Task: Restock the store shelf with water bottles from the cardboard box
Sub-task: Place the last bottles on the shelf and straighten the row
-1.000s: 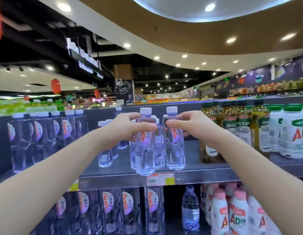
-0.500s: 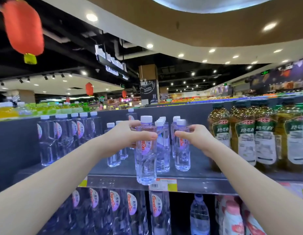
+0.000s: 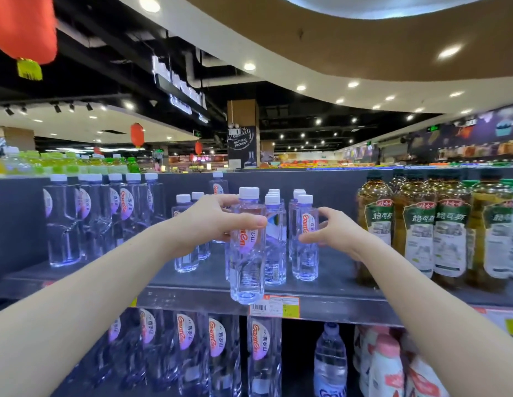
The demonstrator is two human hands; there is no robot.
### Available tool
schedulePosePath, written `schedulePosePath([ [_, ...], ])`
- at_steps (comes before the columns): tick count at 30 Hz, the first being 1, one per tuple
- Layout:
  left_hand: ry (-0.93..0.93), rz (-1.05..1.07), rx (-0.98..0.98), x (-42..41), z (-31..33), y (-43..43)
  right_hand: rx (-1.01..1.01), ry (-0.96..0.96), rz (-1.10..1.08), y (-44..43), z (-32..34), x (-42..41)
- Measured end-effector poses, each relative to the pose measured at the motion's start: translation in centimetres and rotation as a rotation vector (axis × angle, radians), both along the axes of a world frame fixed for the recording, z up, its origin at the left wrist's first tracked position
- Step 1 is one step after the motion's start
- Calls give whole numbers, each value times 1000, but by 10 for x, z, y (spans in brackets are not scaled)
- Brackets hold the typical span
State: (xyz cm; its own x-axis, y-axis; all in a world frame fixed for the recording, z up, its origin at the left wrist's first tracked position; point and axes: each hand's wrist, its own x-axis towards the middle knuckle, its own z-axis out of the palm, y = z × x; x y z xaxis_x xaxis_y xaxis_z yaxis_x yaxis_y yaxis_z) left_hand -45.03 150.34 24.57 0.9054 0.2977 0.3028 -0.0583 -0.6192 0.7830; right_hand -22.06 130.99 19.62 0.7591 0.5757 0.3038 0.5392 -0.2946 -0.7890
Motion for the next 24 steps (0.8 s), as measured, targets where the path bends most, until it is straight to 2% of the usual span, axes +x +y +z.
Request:
schedulePosePath([
  [5, -26, -24, -27, 3, -2, -2, 34, -108, -104, 14, -6, -7],
  [10, -24, -35, -16, 3, -2, -3, 47, -109, -128, 21, -8, -6],
  [19, 2, -116, 30, 3, -1, -8, -11, -39, -156, 25, -3, 6],
  [24, -20, -164, 10, 7, -4, -14, 43, 77, -250, 17, -8, -9],
])
